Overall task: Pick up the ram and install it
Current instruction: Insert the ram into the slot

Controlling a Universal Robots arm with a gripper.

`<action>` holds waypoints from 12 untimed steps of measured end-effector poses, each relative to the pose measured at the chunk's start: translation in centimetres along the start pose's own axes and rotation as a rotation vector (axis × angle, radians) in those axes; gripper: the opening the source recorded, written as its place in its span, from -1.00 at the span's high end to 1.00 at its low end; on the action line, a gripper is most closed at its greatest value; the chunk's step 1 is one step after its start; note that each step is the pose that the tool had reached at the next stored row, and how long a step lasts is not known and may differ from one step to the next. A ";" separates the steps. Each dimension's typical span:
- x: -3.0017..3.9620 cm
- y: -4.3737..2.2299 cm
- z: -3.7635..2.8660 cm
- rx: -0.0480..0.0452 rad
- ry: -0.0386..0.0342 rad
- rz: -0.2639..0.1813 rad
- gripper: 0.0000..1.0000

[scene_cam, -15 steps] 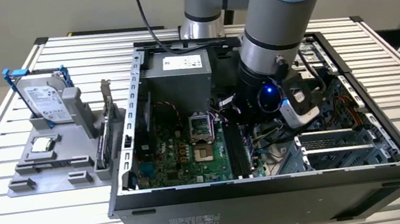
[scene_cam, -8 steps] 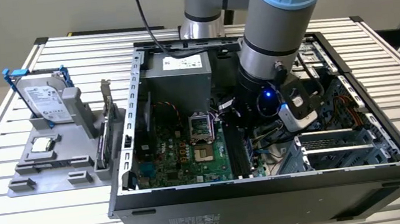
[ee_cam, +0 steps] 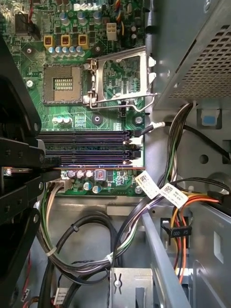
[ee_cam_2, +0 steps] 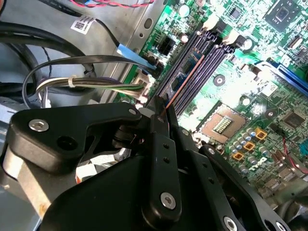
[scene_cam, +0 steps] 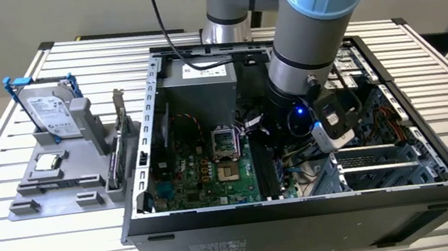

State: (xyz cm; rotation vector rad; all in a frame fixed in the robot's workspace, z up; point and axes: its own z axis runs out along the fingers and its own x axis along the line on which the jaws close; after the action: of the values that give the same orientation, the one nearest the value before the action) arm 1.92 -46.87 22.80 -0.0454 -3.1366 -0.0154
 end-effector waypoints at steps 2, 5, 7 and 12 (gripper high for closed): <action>0.00 -0.06 0.23 0.0000 0.0000 0.000 1.00; -0.01 -0.12 0.49 0.0001 0.0000 0.000 1.00; -0.01 -0.14 0.56 0.0003 0.0001 0.000 1.00; -0.02 -0.15 0.59 0.0001 0.0000 0.000 1.00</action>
State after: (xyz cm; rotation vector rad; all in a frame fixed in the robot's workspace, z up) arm 1.93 -47.02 22.21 -0.0453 -3.1365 -0.0153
